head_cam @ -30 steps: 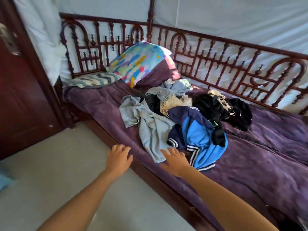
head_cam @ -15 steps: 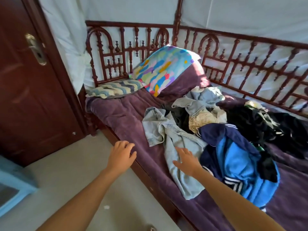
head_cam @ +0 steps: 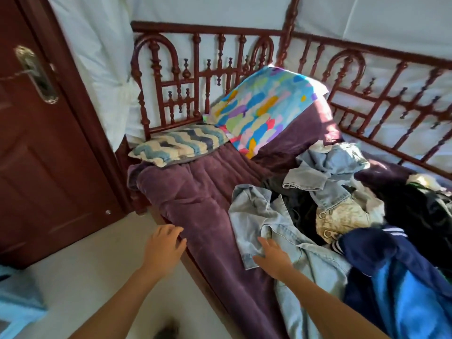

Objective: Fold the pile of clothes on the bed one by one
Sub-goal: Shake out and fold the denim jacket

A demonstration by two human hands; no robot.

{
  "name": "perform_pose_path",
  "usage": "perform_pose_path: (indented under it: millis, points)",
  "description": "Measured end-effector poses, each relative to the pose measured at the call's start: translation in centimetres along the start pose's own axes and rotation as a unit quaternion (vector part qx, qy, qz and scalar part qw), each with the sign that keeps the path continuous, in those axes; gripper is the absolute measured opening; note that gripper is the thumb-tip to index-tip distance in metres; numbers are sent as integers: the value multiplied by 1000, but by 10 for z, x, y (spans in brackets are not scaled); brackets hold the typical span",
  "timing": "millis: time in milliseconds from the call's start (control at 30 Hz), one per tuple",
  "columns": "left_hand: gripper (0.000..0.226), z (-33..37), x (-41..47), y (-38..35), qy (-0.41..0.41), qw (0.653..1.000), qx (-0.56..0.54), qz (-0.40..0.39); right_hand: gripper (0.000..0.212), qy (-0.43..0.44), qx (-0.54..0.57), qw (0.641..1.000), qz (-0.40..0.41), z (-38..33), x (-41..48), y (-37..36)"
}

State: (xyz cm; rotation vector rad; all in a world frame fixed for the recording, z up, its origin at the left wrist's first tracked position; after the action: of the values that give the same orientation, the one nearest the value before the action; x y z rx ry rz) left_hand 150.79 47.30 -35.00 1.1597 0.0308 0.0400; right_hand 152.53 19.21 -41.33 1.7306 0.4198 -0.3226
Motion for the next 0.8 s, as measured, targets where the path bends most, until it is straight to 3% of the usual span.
perform_pose_path:
  millis: [300, 600, 800]
  points:
    - [40, 21, 143, -37, -151, 983, -13, -100, 62, -197, 78, 977, -8, 23, 13, -5]
    - [42, 131, 139, -144, -286, 917, 23, -278, 62, -363, 148, 920, -20, 108, -42, -32]
    - [47, 174, 160, -173, -306, 898, 39, -314, 62, -379, 157, 912, -12, 162, -9, -27]
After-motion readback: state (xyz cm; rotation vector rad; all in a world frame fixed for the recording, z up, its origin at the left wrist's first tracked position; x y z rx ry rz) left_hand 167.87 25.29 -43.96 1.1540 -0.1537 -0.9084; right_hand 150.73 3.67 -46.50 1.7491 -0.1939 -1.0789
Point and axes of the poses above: each hand's wrist, its own x-axis towards the middle knuckle, its own y-axis out of the back of the hand, z = x × y, the point moved 8 cm from there along x, towards the middle knuckle, and after that the axes turned 7 degrees about -x, right-handed, at the moved point
